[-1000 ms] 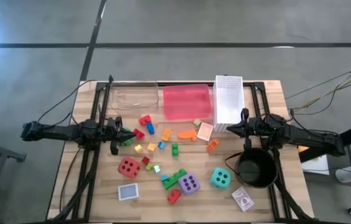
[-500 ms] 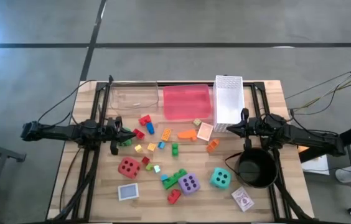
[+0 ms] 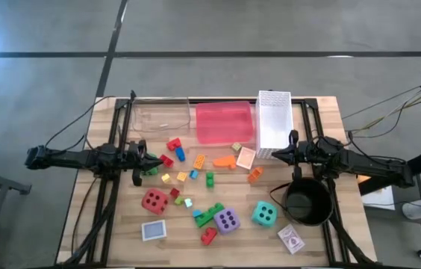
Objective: Pick & Place Toys
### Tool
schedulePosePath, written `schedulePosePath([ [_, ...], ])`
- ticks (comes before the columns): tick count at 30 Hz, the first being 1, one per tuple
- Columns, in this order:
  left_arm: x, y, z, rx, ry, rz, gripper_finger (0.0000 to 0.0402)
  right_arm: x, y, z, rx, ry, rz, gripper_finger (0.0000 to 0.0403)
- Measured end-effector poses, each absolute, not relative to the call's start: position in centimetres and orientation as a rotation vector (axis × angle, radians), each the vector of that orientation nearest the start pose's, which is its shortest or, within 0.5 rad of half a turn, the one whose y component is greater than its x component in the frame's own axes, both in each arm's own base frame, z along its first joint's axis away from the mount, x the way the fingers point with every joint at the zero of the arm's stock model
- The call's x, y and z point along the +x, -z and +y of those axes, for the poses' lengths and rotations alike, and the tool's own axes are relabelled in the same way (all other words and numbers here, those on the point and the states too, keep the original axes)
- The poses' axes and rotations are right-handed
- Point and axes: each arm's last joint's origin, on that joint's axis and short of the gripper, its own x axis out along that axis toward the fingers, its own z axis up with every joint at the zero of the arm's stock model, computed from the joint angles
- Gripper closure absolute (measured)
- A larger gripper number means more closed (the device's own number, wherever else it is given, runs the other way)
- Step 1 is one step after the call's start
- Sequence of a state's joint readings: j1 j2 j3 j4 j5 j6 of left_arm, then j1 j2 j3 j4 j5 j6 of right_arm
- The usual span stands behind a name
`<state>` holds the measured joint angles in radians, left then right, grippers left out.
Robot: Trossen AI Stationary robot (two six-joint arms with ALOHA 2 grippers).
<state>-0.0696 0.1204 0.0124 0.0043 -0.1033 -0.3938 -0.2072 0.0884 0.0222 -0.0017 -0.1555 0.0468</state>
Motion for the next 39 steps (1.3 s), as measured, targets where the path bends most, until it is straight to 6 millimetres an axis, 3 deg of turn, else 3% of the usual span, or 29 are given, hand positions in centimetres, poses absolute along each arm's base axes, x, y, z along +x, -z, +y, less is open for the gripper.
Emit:
schedulePosePath([
  [20, 10.4, -16.0, -0.4, -0.388, -0.066, 0.072, 0.0397, 10.0, -16.4, -1.7, 0.111, 0.056, 0.065, 0.0392],
  [25, 10.4, -16.2, -0.2, -0.515, -0.106, 0.029, 0.0397, 10.0, -16.5, -1.7, 0.121, 0.055, 0.048, 0.0392],
  [39, 10.3, -18.4, 0.2, -0.291, -0.211, -0.186, 0.0397, 9.9, -18.8, -1.6, 0.478, -0.003, -0.187, 0.0392],
])
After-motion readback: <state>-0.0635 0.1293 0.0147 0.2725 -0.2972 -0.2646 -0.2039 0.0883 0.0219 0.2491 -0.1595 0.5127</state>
